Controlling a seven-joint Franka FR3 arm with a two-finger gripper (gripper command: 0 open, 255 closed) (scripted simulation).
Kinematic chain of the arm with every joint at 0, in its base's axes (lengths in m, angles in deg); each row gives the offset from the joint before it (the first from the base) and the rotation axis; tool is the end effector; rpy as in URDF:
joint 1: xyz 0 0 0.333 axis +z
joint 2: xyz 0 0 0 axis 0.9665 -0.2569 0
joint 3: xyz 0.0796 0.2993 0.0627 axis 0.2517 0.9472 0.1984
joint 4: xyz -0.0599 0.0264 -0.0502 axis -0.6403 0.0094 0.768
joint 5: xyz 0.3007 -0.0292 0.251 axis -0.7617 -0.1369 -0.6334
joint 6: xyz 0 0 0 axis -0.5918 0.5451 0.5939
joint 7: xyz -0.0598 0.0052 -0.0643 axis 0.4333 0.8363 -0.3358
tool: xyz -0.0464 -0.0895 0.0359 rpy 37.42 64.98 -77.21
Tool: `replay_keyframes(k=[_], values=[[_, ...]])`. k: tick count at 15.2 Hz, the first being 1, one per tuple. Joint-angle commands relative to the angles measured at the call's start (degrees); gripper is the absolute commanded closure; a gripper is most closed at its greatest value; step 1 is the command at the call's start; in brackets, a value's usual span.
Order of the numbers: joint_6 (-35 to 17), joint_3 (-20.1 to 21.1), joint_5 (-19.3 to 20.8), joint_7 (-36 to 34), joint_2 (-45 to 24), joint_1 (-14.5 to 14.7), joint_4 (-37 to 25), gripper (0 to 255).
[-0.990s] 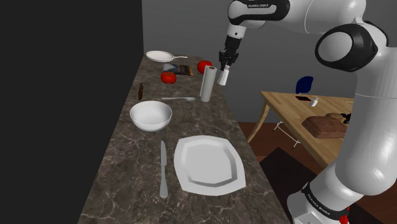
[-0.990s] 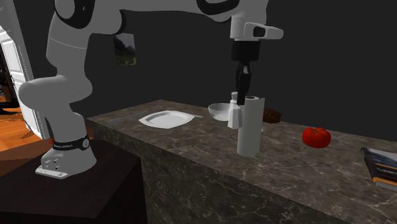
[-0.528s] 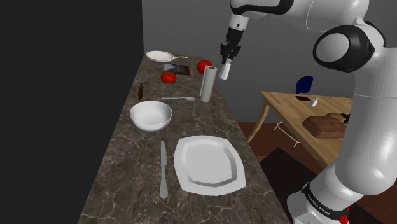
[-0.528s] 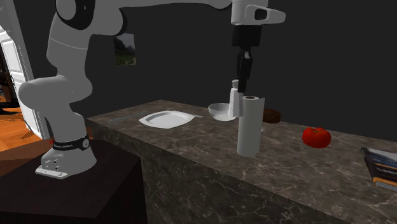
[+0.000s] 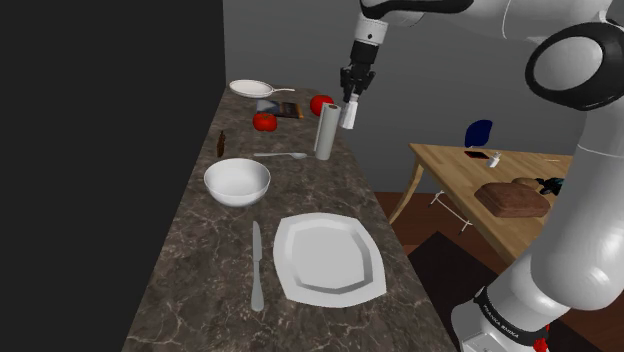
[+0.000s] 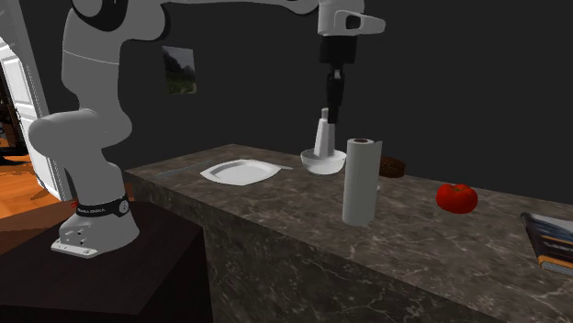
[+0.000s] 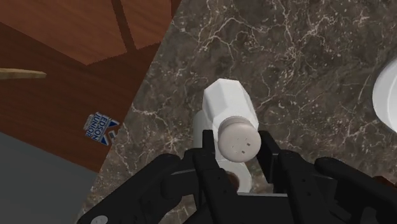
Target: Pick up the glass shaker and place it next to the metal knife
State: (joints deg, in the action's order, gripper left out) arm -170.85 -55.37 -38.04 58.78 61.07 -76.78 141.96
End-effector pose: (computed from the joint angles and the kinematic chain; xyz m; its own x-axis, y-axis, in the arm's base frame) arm 0.6472 -0.0464 0.5425 0.9992 -0.0321 -0.0253 -0.0338 -0.9968 -0.0722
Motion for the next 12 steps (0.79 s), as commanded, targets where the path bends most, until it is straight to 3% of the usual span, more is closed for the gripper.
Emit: replay_keyframes(k=[1, 12], values=[[-1.1, 0.8, 0.3, -2.4, 2.4, 1.7, 3.3, 255], [-5.6, 6.2, 1.0, -15.4, 12.3, 9.6, 16.8, 255]])
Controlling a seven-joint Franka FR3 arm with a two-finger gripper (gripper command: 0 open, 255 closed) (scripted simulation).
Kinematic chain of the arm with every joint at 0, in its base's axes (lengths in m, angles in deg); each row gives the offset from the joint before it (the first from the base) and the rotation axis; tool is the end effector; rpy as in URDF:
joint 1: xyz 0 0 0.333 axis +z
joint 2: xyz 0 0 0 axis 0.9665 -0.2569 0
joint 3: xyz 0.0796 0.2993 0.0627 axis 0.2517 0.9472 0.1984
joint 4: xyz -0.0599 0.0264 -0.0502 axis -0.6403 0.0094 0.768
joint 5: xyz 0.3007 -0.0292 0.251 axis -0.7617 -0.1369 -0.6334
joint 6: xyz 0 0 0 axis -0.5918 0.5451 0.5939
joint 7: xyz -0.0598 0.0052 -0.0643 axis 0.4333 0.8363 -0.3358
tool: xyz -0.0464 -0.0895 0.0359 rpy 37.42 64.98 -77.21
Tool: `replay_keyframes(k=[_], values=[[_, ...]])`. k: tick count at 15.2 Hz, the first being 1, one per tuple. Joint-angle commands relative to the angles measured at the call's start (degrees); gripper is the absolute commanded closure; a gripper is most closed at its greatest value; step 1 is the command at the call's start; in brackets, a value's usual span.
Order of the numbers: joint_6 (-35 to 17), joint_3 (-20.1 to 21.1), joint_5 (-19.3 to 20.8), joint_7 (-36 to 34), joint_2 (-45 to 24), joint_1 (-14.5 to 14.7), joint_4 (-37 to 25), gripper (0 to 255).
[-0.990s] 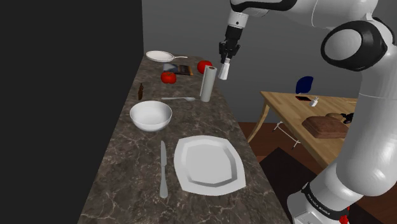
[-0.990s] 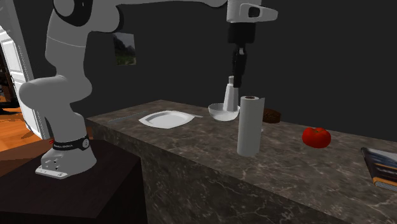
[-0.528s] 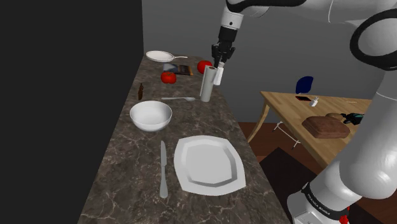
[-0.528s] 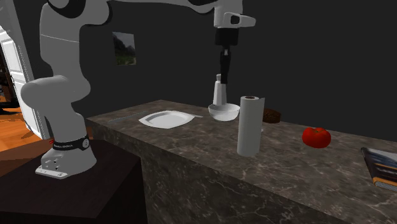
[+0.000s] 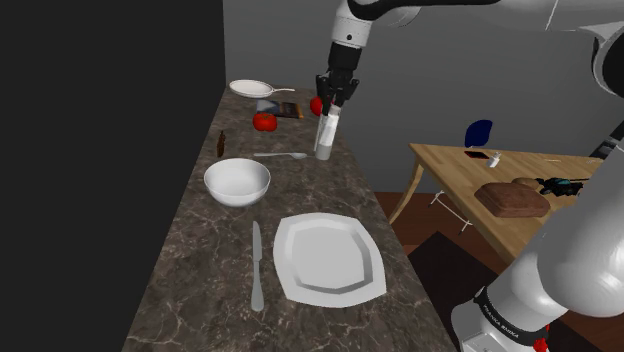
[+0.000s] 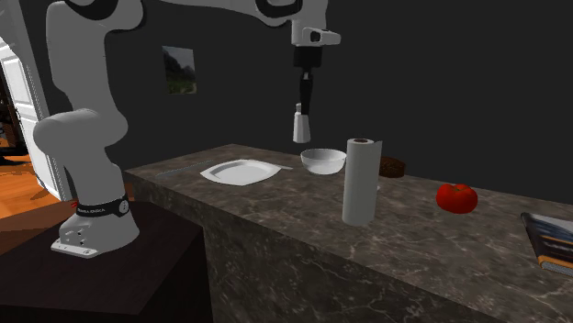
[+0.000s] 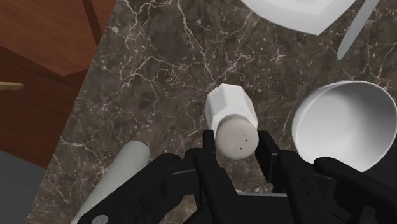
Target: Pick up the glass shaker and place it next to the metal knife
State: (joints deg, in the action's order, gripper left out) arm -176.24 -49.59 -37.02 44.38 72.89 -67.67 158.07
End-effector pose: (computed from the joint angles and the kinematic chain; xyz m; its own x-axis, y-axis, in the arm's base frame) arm 0.5837 0.1030 0.5442 0.9992 -0.0310 -0.0253 -0.0327 -0.9969 -0.0717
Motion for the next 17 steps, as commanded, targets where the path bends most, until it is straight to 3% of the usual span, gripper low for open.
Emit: replay_keyframes(k=[1, 9, 17], values=[[-0.5, 1.0, 0.0, -2.3, 1.1, 1.2, 1.4, 255], [-2.1, 5.9, 0.0, -12.6, 3.5, 6.7, 4.6, 255], [-2.7, 11.0, 0.6, -23.4, 2.3, 12.3, 3.4, 255]])
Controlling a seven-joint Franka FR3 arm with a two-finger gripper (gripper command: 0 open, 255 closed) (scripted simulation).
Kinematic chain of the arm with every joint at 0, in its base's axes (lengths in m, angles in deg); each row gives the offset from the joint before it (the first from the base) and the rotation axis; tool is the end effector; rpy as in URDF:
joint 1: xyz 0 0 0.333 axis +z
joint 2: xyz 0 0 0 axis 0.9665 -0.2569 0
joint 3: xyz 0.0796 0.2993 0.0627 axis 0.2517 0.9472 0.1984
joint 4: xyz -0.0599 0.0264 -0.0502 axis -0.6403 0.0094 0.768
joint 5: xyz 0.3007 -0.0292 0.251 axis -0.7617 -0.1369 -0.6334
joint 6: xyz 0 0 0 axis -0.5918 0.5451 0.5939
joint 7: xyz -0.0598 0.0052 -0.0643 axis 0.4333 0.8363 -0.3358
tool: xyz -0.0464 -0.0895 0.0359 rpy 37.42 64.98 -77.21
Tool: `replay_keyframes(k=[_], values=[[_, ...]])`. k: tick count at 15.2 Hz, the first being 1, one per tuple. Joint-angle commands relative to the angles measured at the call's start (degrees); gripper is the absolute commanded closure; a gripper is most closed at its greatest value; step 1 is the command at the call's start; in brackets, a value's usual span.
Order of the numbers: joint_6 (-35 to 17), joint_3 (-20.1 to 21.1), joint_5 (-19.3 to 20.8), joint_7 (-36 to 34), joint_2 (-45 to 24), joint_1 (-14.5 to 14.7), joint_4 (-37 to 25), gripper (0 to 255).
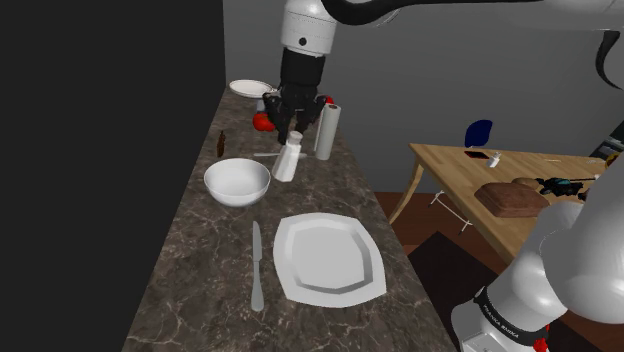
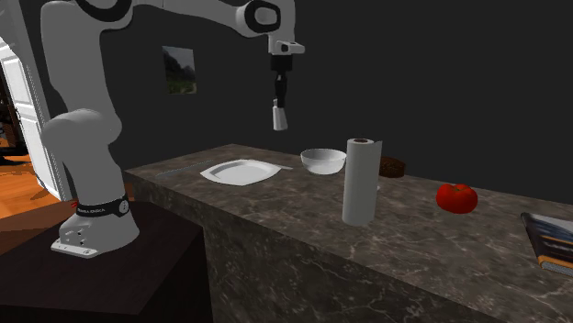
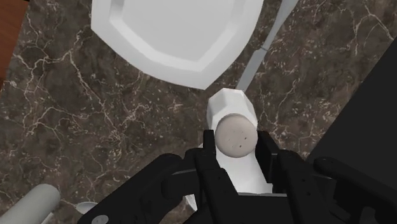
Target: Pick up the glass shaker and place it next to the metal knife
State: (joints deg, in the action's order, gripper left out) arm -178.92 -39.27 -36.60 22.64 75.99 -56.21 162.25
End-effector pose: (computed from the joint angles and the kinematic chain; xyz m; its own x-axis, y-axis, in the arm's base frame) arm 0.4932 0.3031 0.5455 0.9992 -0.0312 -0.0251 -0.0330 -0.9969 -0.0715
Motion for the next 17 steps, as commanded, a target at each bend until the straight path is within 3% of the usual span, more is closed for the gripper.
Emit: replay_keyframes(k=[1, 9, 17], values=[[-0.1, 1.3, 0.4, -3.0, -1.2, 1.5, -1.3, 255], [0.6, 6.0, 2.7, -14.3, -6.6, 7.8, -7.8, 255], [3.4, 9.4, 7.2, -25.3, -16.1, 15.8, -20.1, 255]])
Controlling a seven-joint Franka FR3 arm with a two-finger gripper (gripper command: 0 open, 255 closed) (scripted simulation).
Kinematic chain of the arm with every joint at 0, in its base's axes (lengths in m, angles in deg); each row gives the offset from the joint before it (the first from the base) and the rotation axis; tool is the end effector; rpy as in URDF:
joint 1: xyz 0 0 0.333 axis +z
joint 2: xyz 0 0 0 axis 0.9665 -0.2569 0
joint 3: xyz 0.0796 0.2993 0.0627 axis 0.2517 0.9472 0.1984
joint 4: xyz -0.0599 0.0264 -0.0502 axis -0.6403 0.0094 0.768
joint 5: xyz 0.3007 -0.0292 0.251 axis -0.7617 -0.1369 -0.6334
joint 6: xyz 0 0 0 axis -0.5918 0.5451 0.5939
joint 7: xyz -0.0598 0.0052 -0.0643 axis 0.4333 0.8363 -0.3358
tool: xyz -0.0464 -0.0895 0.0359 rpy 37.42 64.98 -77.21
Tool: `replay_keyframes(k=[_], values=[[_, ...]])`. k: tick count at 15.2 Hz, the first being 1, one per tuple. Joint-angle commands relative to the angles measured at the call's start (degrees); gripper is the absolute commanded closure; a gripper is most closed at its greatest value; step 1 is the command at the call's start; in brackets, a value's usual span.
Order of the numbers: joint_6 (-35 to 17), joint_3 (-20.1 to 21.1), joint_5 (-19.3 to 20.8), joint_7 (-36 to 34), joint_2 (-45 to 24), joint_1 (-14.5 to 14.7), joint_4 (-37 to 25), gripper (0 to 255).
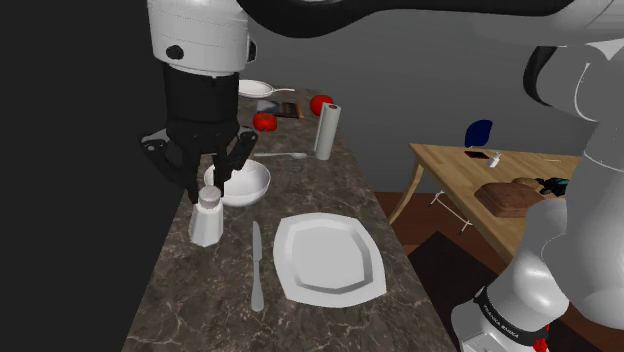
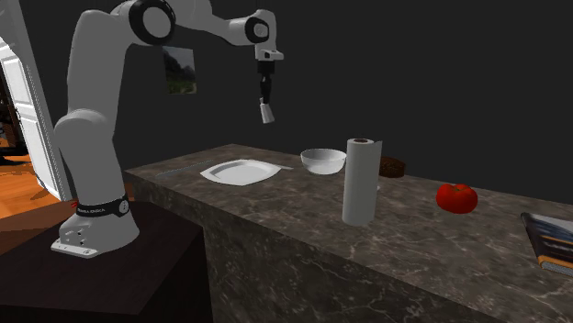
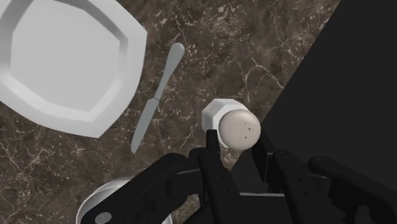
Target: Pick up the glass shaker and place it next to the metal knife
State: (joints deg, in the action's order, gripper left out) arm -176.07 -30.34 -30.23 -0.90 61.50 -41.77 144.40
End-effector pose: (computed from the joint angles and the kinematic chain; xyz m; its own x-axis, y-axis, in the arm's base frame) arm 0.4061 0.5082 0.5453 0.9992 -0.0313 -0.0254 -0.0331 -0.9969 -0.0716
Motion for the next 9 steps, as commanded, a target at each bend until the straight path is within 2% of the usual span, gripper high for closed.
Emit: replay_keyframes(k=[1, 2, 9], values=[[1.2, 0.7, 1.5, -3.0, -3.2, 2.5, -4.3, 255], [2.2, 1.0, 2.4, -4.8, -5.4, 4.2, -7.4, 255], [-3.6, 0.8, 2.2, -4.6, -4.7, 3.7, -1.0, 255]])
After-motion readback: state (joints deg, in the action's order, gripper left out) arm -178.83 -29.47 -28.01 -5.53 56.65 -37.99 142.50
